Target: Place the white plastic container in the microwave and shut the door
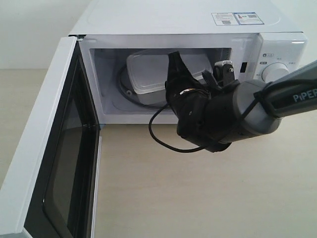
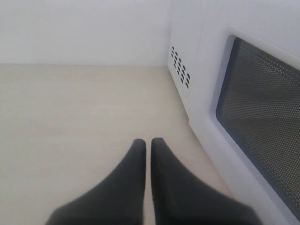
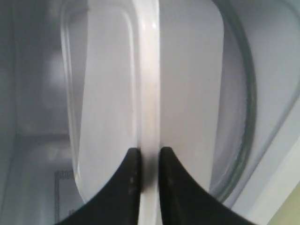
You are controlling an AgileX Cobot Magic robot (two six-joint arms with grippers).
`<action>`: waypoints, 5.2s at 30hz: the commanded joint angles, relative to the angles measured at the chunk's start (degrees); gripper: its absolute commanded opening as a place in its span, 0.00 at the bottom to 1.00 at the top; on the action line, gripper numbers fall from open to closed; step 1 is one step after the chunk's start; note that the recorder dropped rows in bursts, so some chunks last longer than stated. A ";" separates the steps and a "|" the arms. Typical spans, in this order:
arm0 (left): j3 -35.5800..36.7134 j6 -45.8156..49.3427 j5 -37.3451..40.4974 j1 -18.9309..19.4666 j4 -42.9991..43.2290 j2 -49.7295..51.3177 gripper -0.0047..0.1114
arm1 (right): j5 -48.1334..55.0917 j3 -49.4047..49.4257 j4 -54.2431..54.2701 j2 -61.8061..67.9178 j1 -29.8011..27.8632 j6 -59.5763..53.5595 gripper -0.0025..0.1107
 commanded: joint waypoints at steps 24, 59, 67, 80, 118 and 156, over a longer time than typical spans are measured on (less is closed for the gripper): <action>0.23 0.13 0.07 -0.03 0.21 -0.22 0.08 | 0.59 -0.20 -9.42 -0.62 1.32 -7.54 0.33; 0.23 0.13 0.07 -0.03 0.21 -0.22 0.08 | 21.90 8.06 -10.30 -9.38 5.24 -72.21 0.02; 0.23 0.13 0.07 -0.03 0.21 -0.22 0.08 | 9.74 14.40 -16.16 -9.20 6.90 -69.58 0.02; 0.23 0.13 0.07 -0.03 0.21 -0.22 0.08 | -0.70 10.70 -25.96 0.62 4.73 -63.70 0.02; 0.23 0.13 0.07 -0.03 0.21 -0.22 0.08 | 6.32 13.38 -32.34 -7.93 -1.62 -58.14 0.02; 0.23 0.13 0.07 -0.03 0.21 -0.22 0.08 | -18.12 52.62 -2.28 -53.04 -1.72 -80.66 0.02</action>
